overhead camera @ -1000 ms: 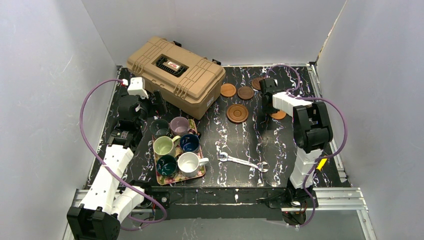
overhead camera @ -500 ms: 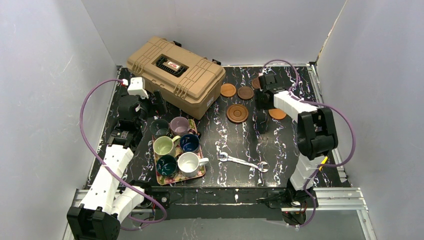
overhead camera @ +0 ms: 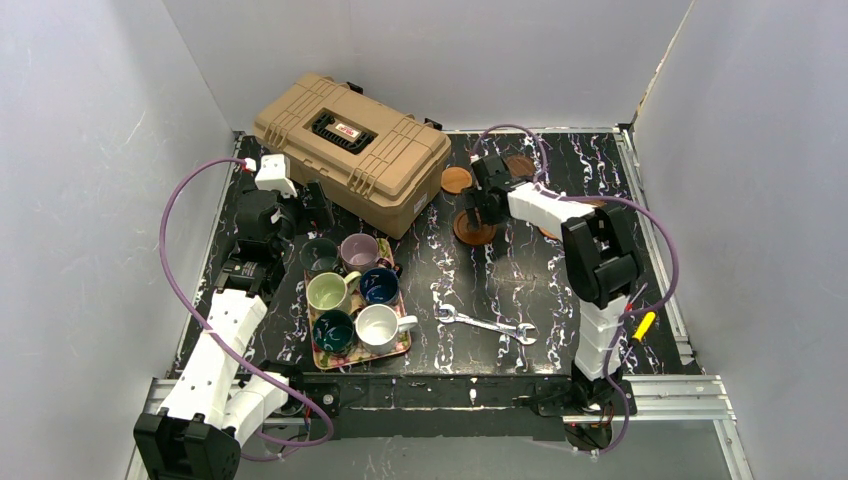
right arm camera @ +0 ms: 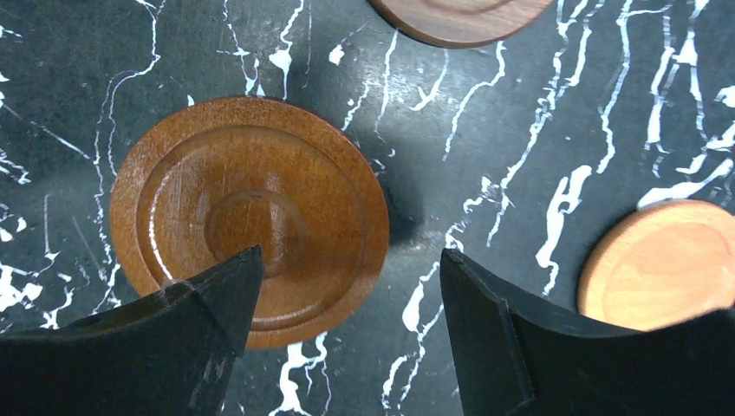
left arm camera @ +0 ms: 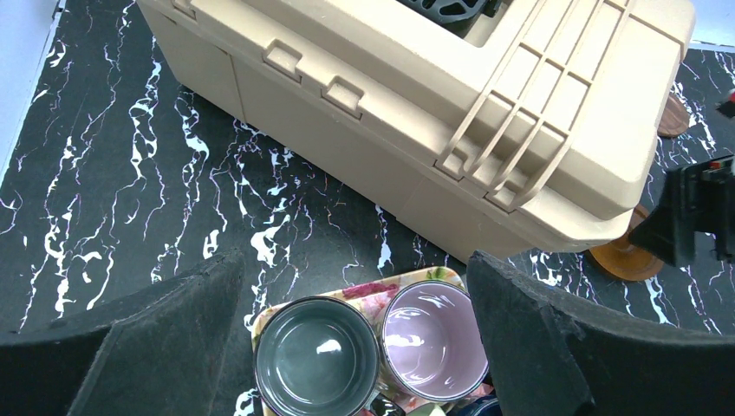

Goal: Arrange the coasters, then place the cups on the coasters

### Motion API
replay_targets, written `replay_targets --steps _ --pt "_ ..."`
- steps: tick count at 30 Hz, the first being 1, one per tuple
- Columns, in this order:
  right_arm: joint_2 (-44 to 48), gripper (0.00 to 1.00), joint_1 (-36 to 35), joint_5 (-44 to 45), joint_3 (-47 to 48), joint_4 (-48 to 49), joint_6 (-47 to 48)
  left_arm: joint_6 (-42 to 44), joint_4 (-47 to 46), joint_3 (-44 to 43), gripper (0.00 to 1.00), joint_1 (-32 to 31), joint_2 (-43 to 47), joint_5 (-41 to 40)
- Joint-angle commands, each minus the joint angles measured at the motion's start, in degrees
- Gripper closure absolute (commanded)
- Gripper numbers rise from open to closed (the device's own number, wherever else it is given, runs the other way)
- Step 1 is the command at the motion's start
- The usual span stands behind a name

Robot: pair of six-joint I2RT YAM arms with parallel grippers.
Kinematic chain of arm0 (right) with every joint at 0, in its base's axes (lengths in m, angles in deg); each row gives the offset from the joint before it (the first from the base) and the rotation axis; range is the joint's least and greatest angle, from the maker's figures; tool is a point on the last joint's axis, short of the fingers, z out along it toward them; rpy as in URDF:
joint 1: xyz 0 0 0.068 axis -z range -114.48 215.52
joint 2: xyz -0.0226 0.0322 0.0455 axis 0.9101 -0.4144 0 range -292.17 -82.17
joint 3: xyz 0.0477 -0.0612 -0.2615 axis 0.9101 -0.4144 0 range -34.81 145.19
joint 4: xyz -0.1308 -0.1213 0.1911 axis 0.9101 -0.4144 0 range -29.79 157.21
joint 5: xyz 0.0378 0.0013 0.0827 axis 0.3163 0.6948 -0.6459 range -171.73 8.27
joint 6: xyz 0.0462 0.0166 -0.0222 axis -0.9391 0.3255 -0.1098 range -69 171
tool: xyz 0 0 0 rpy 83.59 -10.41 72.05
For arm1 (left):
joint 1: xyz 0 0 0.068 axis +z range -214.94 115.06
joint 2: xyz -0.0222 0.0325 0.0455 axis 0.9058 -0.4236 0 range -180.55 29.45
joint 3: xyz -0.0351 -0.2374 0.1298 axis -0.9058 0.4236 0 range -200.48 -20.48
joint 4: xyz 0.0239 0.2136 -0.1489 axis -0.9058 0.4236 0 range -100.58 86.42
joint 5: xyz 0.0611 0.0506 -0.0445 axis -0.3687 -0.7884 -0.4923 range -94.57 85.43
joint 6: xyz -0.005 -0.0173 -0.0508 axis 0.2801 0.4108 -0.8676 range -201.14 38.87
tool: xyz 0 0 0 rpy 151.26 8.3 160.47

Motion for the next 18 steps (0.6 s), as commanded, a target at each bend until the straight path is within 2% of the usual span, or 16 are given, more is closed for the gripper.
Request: replay_targets --steps 1,7,18 --pt "-2.73 0.17 -0.72 1.26 3.93 0.08 -1.1 0.64 0.49 -1.43 0.02 -0.43 0.86 -0.6" --pt "-3.31 0.17 -0.6 5.84 2.71 -1.37 -1.94 0.66 0.5 -1.52 0.02 -0.39 0.73 -0.56" --pt "3.02 0.21 3.82 9.96 -5.65 -0.93 -2.93 0.64 0.59 -1.54 0.02 -0.6 0.68 -0.47"
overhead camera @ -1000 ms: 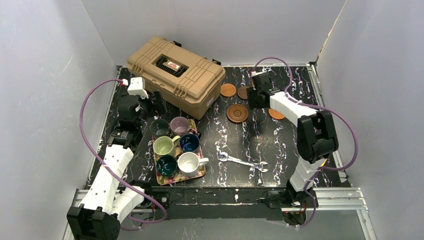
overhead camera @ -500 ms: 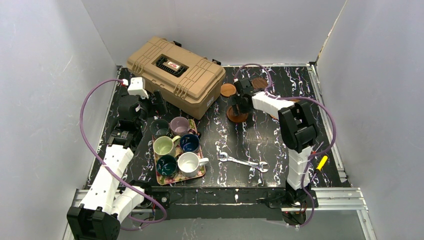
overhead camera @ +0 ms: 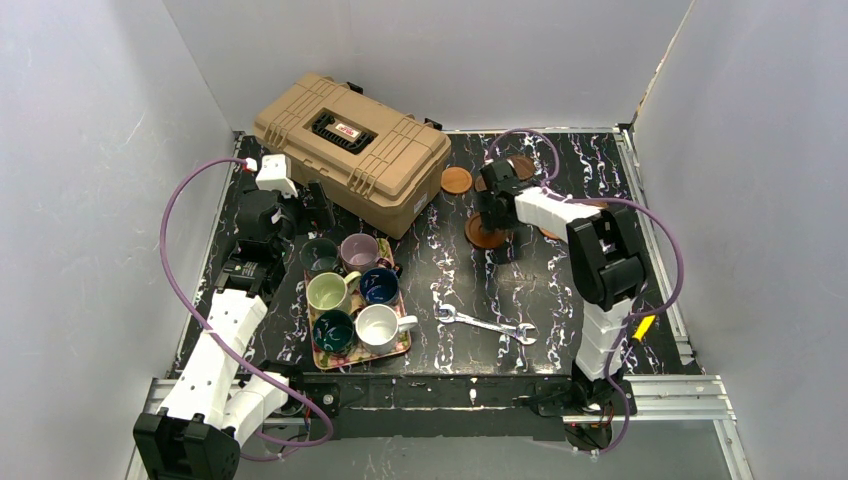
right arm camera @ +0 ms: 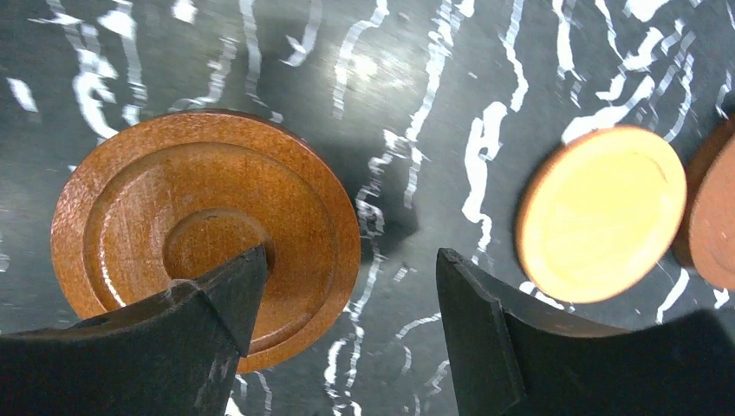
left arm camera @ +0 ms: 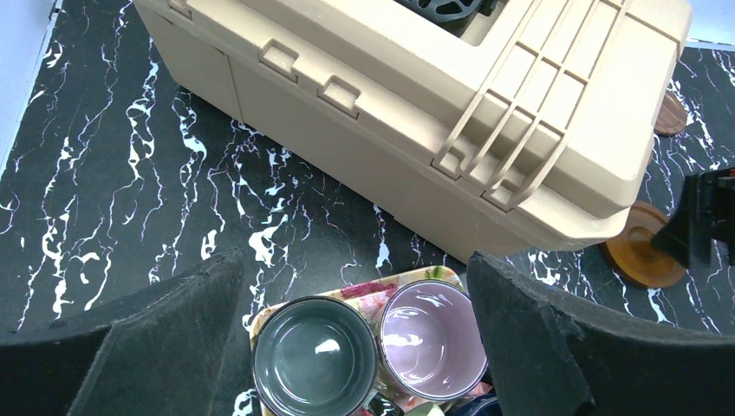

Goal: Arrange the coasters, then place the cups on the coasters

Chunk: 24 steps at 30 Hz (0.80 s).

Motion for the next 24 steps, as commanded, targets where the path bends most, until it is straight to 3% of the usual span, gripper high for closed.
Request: replay_targets --steps 1,24 --pt "4.06 0.21 3.43 3.25 -3.39 -1.04 -0.57 0.62 0.59 -1.51 0.02 -0.32 0.72 -0.51" --pt "4.18 0.23 9.47 5.35 -2.89 -0.14 0.48 0.8 0.71 -1.52 0.02 -0.41 0.59 -0.73"
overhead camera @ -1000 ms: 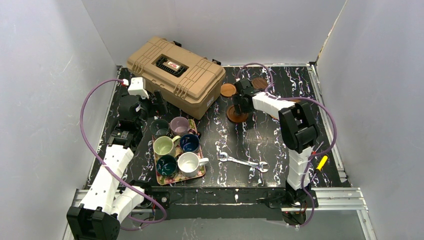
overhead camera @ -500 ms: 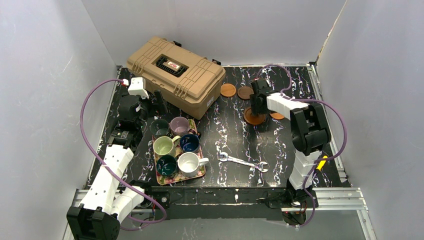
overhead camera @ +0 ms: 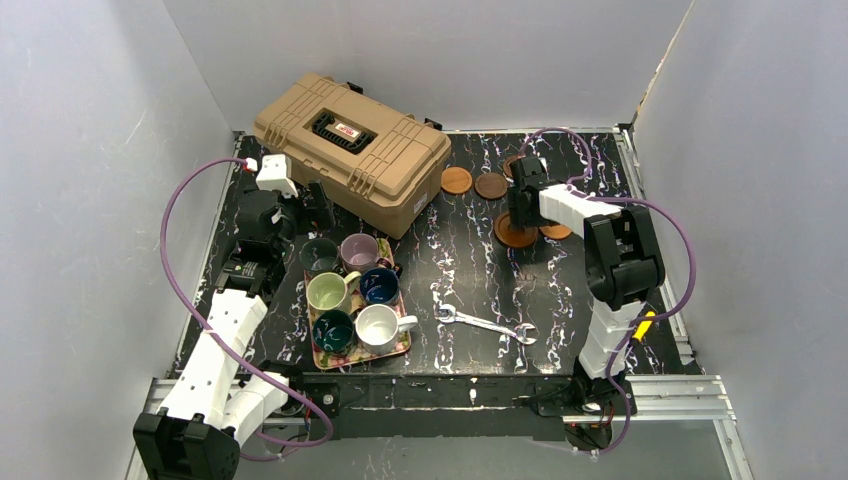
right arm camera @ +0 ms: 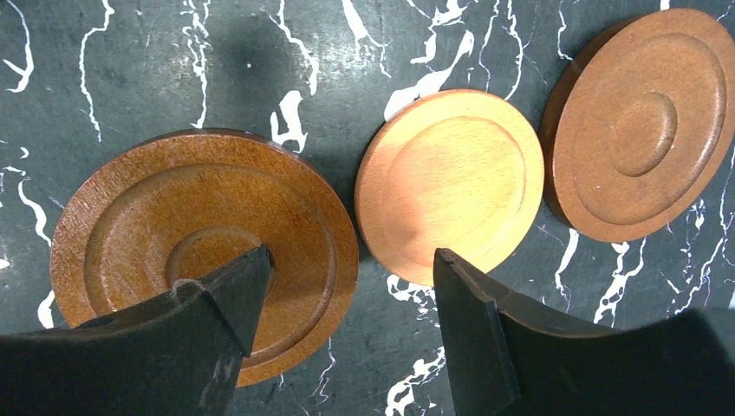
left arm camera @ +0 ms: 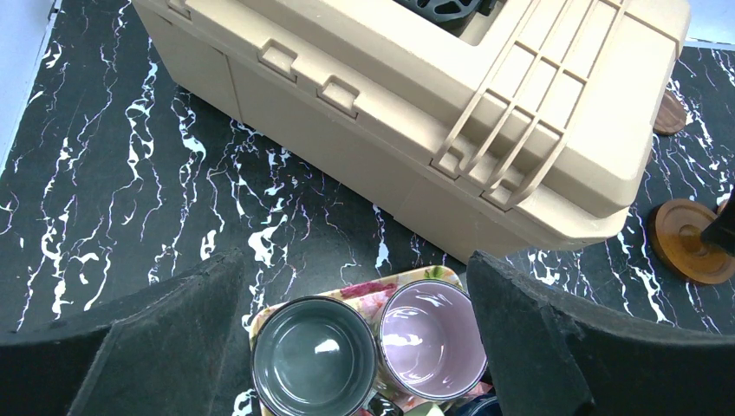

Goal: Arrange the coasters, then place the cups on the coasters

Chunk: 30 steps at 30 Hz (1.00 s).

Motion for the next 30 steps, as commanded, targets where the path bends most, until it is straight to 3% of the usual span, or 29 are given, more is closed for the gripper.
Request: replay_targets --steps 1,6,14,19,26,30 --pt "1.27 0.23 0.73 1.61 0.93 0.45 0.06 0.75 0.68 -1.52 0.02 -0.33 0.59 -0.77" --pt "1.98 0.22 0.89 -1.37 2.06 0.15 0.77 0.76 0.68 -1.53 0.02 -0.33 0.46 -0.68" --pt "4.34 0.11 0.9 -6.44 9.6 0.05 2.31 0.5 0.85 -1.78 0.02 -0.33 0.28 -0.18" --pt "-2.44 0.02 1.04 -6.37 18.25 0.35 3.51 0.61 1.18 -1.96 0.02 -0.33 0.06 -0.14" --pt "-13.69 0.01 1.26 -7.76 29.45 4.37 3.73 0.36 1.18 -1.96 0.02 -0.45 -0.37 0.35" --pt "-19.7 0.07 1.19 -9.68 36.29 4.45 4.51 0.35 1.42 -2.21 0.02 -0.5 -0.77 0.45"
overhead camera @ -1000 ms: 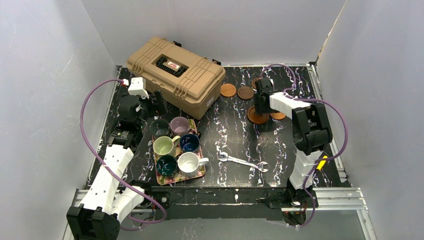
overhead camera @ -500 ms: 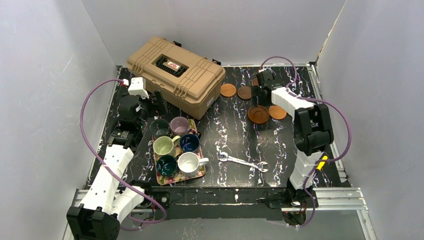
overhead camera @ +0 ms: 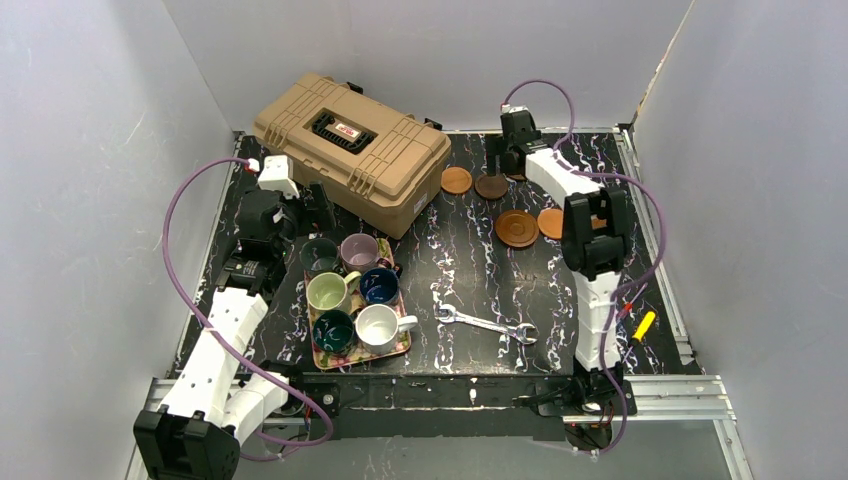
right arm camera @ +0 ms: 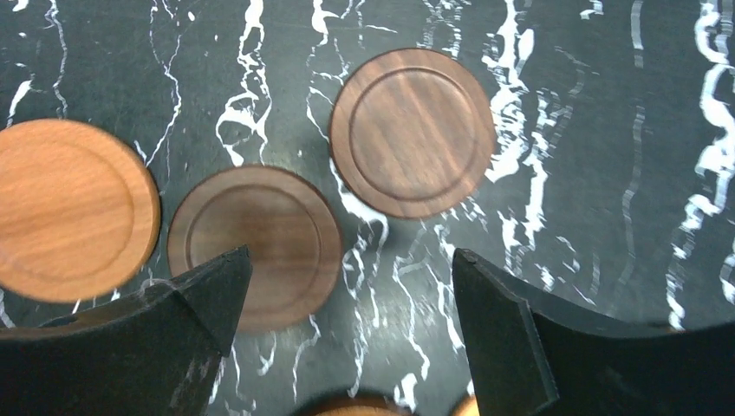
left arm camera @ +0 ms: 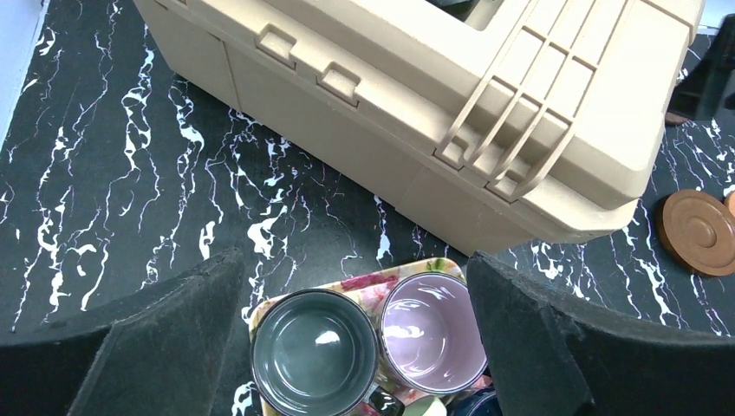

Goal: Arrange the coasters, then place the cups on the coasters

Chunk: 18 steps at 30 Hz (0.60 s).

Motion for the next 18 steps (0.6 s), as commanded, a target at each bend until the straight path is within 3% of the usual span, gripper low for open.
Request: replay_targets --steps 1,18 --pt "-5.33 0.09 0.35 -1.81 7.85 1.36 1.27 0.32 0.49 -2.22 0.02 -0.45 -0.4 0.46" --pt "-19.47 0.41 1.97 -3.43 22.15 -2.69 1.55 0.09 0.56 -2.25 0.02 -1.42 -0.71 1.09"
